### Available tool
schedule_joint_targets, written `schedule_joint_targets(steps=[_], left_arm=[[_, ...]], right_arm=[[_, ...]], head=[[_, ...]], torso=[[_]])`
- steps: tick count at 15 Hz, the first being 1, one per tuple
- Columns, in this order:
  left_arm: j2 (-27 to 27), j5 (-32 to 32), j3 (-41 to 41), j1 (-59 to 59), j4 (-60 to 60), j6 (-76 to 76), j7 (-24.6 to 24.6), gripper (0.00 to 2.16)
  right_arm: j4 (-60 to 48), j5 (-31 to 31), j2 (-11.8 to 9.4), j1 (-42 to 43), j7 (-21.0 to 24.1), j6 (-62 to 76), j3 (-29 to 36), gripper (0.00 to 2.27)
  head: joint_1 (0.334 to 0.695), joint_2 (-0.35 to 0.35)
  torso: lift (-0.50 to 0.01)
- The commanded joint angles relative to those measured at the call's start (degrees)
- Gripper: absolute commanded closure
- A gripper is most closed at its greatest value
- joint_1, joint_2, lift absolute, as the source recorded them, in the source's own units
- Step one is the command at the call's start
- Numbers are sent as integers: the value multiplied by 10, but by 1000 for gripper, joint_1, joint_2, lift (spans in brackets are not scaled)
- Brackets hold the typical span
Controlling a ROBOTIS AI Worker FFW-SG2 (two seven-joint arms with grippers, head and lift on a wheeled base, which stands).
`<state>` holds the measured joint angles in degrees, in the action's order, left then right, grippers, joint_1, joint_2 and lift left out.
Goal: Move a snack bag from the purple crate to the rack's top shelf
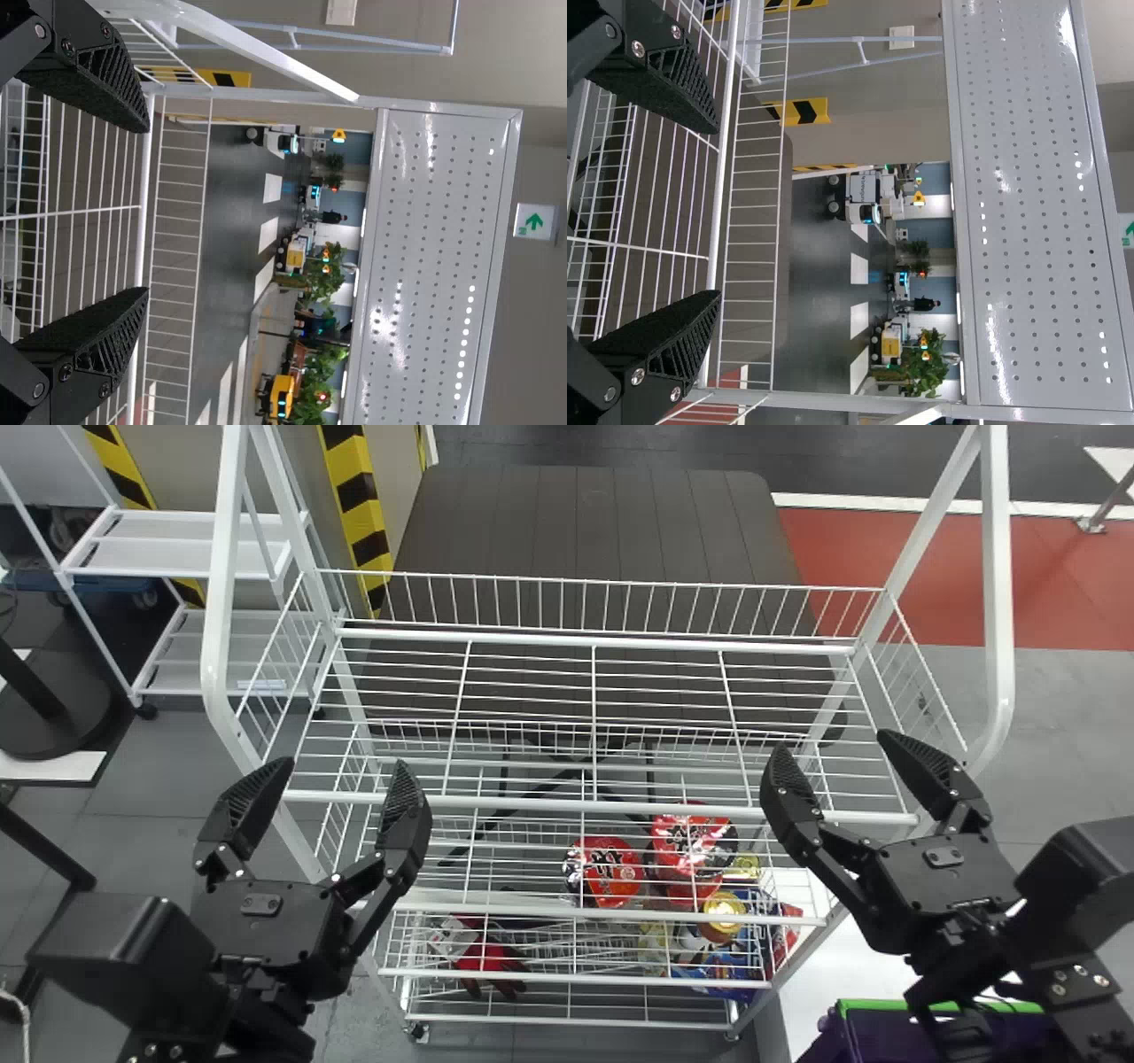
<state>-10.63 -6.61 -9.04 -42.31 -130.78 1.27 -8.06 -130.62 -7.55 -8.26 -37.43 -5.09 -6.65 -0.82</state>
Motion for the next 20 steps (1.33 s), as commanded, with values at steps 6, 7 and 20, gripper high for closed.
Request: schedule_joint_targets(steps=[6,7,20], left_arm=[[0,0,1,2,1,0,1,191],[0,-1,1,2,1,0,1,191],[0,-1,1,2,3,0,2,191]], right_arm=[[0,0,1,3,0,-2,0,181],[0,0,1,3,0,-3,0,181],[0,-6,1,3,-7,-3,0,181]], head=[[695,-30],[695,-29],[695,-25]], torso=[[0],[0],[-13]])
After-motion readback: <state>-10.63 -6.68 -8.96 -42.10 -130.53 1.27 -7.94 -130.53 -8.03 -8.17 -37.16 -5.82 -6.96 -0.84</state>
